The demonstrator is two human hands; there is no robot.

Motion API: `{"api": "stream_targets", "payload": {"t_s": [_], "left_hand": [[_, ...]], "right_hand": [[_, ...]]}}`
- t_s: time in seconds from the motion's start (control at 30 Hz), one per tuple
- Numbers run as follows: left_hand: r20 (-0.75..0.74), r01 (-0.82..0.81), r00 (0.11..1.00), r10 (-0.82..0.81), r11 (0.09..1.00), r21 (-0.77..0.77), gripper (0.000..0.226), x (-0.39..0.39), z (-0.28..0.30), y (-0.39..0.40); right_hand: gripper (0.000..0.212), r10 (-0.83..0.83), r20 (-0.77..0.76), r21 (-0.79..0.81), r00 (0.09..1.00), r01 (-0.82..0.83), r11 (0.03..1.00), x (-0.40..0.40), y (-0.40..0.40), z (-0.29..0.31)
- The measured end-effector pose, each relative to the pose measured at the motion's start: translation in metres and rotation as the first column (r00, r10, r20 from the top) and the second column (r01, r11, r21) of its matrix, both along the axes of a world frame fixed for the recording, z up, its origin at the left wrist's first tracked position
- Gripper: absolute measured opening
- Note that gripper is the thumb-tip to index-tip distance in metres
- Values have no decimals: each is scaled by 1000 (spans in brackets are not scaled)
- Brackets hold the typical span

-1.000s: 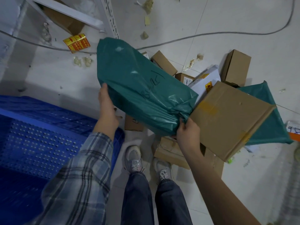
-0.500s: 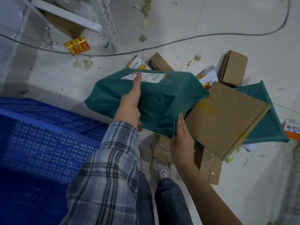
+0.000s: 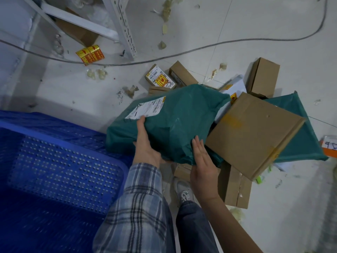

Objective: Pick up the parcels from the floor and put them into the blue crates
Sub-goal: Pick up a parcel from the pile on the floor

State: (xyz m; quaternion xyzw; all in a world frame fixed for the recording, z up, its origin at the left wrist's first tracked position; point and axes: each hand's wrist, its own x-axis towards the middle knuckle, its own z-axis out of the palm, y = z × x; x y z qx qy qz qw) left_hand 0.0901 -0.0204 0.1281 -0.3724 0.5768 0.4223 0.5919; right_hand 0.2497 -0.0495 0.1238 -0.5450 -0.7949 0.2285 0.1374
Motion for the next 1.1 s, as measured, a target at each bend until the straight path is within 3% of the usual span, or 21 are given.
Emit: {"api": "stream_targets", "payload": {"t_s": [0.27, 0.37, 0.5, 0.6, 0.7, 0.8, 0.9, 0.97, 1.03, 1.1], "left_hand": [[18, -76, 997, 75, 995, 64, 139, 17, -19, -19], [-13, -99, 995, 100, 994, 50, 114, 23, 2, -16], [-119, -18, 993, 25, 998, 63, 59, 19, 25, -10], [-129, 107, 986, -103, 994, 21, 55, 14, 42, -2], [-131, 264, 958, -253, 962, 69, 64, 25, 64, -1], [-257, 378, 905, -340, 919, 115, 65, 37, 78, -2], [-440, 401, 842, -312, 908, 123, 24, 42, 76, -4], [-523, 415, 804, -281, 896, 156, 17, 43, 72, -8], [-573, 440, 777, -260, 876, 199, 18, 40, 70, -15], [-614, 491, 743, -265, 840, 231, 19, 35, 68, -28]], "right_hand": [[60, -62, -83, -36, 995, 59, 998, 7, -13, 5], [58, -60, -113, -53, 992, 54, 997, 9, -15, 7], [54, -22, -139, -37, 990, 17, 999, 20, -14, 15], [51, 3, -139, -3, 990, -3, 1000, 25, -10, 18], [46, 54, -134, -12, 990, -56, 998, 20, -3, 16], [37, 82, -147, -18, 986, -86, 996, 14, -2, 13], [38, 115, -162, -44, 980, -123, 991, 13, -1, 9], [37, 151, -206, -72, 967, -169, 983, 12, -5, 9], [44, 32, -350, -219, 936, -115, 969, 13, -6, 16], [48, -376, -412, -487, 830, 148, 861, 17, 9, 32]]}}
